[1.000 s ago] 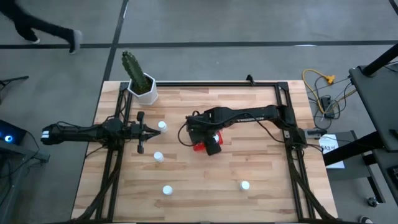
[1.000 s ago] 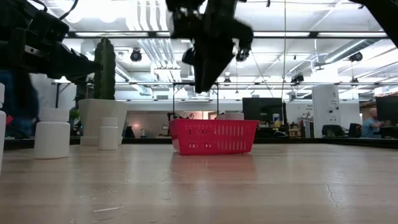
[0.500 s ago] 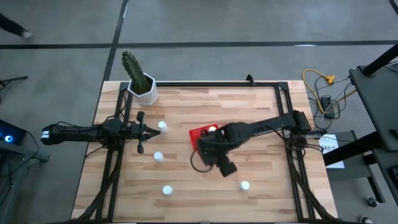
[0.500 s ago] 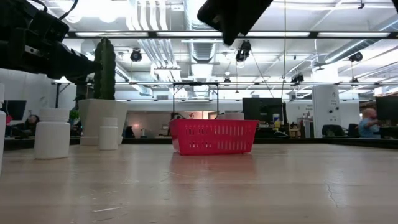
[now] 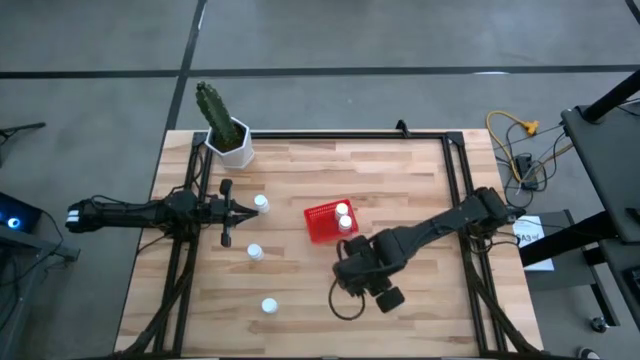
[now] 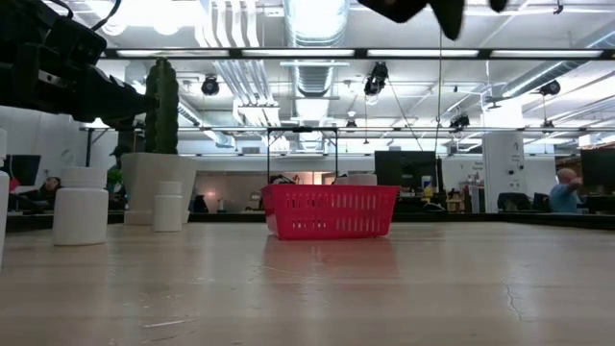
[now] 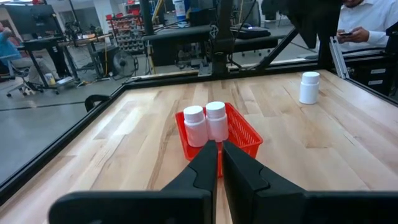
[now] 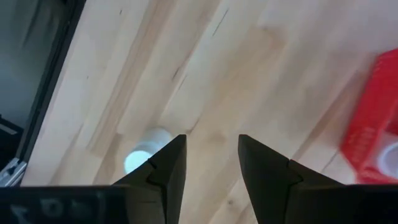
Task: Pick and place pill bottles into a basket
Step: Put the white pill bottle into the red bin
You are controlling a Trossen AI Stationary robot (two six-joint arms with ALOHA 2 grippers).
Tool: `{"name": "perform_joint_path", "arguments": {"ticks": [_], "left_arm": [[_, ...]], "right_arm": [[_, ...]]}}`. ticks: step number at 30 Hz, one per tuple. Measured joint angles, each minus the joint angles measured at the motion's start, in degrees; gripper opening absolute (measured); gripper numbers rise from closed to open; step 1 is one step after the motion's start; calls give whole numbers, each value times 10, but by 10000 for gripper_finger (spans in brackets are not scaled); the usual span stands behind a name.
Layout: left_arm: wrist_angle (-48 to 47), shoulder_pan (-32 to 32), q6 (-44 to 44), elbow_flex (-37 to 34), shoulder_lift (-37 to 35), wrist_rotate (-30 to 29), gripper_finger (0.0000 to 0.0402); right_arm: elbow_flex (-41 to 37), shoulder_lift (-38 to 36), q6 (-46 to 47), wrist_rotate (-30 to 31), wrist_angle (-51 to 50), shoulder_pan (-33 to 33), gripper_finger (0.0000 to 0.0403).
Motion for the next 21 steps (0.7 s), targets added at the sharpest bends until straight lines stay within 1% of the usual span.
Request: {"name": "perform_joint_path", "arguments": {"ticks": [7,13,17,21], "left_arm": [[0,0,0,0,-1,0,5],[0,0,0,0,0,0,5],[0,0,0,0,-1,0,5],[0,0,0,0,0,0,5]], "right_arm": [[-90,-31,51,5,22,31,128],[-178,-93,113,6,91,54,120],[-231,-133,154,6,146,69,123],[-259,-144,166,7,176,87,128]]}}
